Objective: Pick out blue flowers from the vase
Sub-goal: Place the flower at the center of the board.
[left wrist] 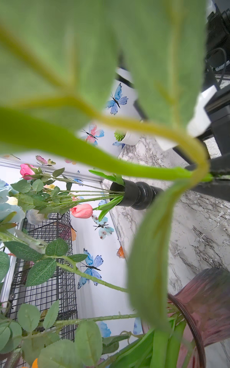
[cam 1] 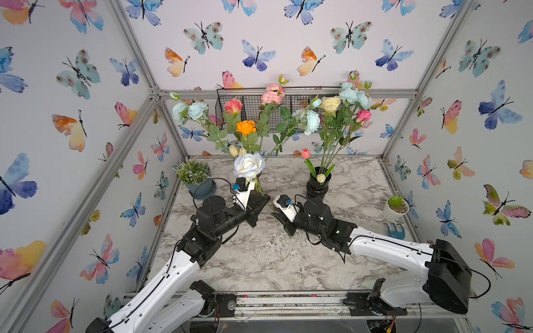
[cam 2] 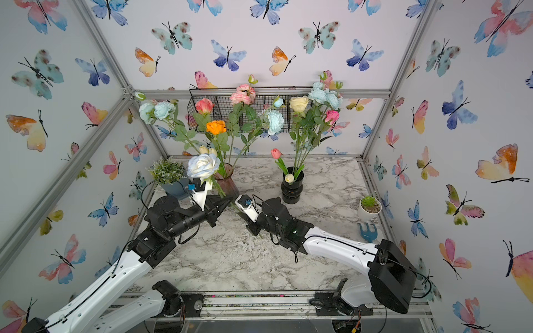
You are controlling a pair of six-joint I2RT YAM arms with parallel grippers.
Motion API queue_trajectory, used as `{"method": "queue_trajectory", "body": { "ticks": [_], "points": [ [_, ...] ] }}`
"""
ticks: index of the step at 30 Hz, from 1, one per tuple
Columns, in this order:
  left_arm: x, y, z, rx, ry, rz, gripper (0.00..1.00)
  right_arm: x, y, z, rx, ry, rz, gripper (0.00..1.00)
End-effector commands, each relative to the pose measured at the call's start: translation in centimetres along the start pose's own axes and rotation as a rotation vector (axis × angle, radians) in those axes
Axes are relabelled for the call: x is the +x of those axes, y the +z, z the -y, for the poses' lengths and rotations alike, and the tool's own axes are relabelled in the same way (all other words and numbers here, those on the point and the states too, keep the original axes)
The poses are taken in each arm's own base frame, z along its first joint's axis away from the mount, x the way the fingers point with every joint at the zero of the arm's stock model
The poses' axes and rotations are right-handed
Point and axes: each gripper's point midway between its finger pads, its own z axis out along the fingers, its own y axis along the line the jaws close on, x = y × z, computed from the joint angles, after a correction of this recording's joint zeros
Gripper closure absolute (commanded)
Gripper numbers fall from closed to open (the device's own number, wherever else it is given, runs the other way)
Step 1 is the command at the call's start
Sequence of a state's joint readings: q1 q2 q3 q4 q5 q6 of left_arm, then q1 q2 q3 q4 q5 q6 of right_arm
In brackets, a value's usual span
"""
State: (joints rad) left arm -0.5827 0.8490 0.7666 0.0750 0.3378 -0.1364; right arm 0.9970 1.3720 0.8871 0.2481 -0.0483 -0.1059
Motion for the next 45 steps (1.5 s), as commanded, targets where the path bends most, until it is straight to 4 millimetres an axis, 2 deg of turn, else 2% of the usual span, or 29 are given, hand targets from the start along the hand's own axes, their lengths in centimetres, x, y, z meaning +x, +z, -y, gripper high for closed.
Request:
{"method": "queue_trajectory", "body": {
  "ticks": [1, 4, 5, 7, 8, 9, 11, 15, 20, 27, 31, 36, 42, 45],
  "points": [
    [-1.2, -0.4, 0.5, 0.015, 0.009, 0.035, 1.00, -1.6, -0.9, -0.1, 0.004, 0.016, 0.054, 0.95],
    [-0.6, -0.3, 0.2, 0.001, 0.008, 0.025, 0.99, -0.9, -1.1, -0.3, -0.003, 0.032, 0.047, 0.98],
    [-0.5, -0.4, 0.1, -0.007, 0.010, 0.022, 0.94, -0.7, -1.1, -0.3, -0.001, 0.037, 0.042, 0.98],
    [-0.6, -0.5, -0.1, -0.019, 0.014, 0.022, 0.82, -0.3, -1.1, -0.2, 0.006, 0.046, 0.025, 0.98],
    [-0.7, -0.6, -0.1, -0.022, 0.015, 0.022, 0.74, -0.1, -1.1, -0.1, 0.012, 0.050, 0.018, 0.98],
    [-0.9, -0.7, 0.0, -0.022, 0.020, 0.030, 0.62, 0.1, -1.0, -0.1, 0.014, 0.054, 0.009, 0.98],
    [-1.2, -1.0, 0.1, -0.022, 0.025, 0.046, 0.48, 0.4, -0.9, 0.0, 0.018, 0.062, -0.010, 0.98],
    [-1.5, -1.6, 0.0, -0.042, 0.026, 0.067, 0.37, 1.0, -0.9, 0.6, 0.056, 0.079, -0.049, 0.98],
    [-2.0, -2.7, -0.5, -0.090, 0.042, 0.103, 0.32, 1.3, -1.6, 1.4, 0.098, 0.117, -0.143, 0.98],
    [-3.2, -4.2, -2.2, -0.209, 0.081, 0.184, 0.36, 2.4, -4.5, 1.1, 0.099, 0.206, -0.277, 0.98],
    [-3.7, -4.3, -3.0, -0.260, 0.082, 0.200, 0.35, 4.9, -5.8, 1.3, 0.137, 0.251, -0.348, 0.98],
    [-4.2, -5.2, -4.1, -0.317, 0.076, 0.279, 0.43, 8.1, -6.4, 0.0, 0.105, 0.305, -0.471, 0.98],
    [-3.5, -5.2, -4.7, -0.330, 0.069, 0.314, 0.39, 12.0, -7.2, -1.6, 0.064, 0.382, -0.624, 0.98],
    [-3.2, -5.0, -5.6, -0.360, 0.056, 0.330, 0.28, 13.5, -7.7, -1.9, 0.070, 0.401, -0.667, 0.98]
  ]
}}
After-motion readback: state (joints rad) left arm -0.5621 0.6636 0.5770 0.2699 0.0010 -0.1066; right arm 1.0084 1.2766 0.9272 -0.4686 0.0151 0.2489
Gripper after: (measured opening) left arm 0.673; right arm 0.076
